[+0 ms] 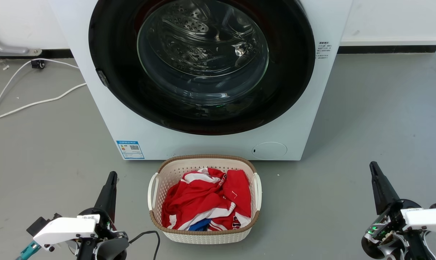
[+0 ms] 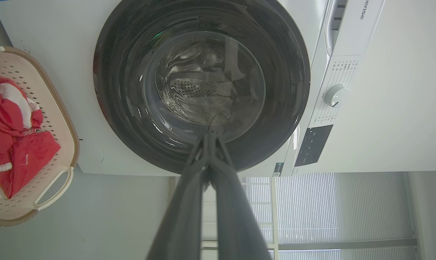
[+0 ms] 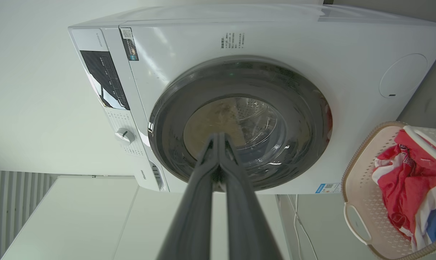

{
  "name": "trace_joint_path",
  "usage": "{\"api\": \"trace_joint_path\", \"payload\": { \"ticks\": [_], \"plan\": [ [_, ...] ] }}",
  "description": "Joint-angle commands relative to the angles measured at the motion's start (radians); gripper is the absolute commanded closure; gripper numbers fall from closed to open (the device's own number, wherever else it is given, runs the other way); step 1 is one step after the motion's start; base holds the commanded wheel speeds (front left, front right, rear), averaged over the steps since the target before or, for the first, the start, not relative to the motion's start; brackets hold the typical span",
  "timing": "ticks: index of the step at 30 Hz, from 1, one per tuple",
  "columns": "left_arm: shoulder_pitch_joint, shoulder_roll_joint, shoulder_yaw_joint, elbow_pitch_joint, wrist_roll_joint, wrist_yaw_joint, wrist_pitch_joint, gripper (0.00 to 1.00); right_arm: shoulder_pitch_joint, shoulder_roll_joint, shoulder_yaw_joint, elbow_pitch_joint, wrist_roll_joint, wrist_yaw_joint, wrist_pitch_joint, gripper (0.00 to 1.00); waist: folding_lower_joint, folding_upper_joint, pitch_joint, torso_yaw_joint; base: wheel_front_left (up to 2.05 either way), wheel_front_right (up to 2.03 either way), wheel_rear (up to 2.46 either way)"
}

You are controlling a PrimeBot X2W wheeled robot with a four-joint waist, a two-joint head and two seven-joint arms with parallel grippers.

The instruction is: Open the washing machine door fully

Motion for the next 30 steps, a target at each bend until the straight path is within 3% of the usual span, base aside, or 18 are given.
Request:
{"api": "trace_joint_path", "payload": {
  "ticks": [1, 30],
  "plan": [
    [-0.009, -0.002, 0.004, 0.000, 0.005, -0.002, 0.002, 1.00, -0.012, 0.003, -0.001, 0.001, -0.008, 0.000, 0.003, 1.00, 0.0000, 0.0000, 0.000, 0.000, 0.00, 0.00, 0.00],
    [-0.009, -0.003, 0.006, 0.001, 0.005, -0.002, 0.003, 1.00, -0.012, 0.006, -0.005, 0.001, -0.009, 0.000, 0.006, 1.00, 0.0000, 0.0000, 0.000, 0.000, 0.00, 0.00, 0.00]
  ]
}}
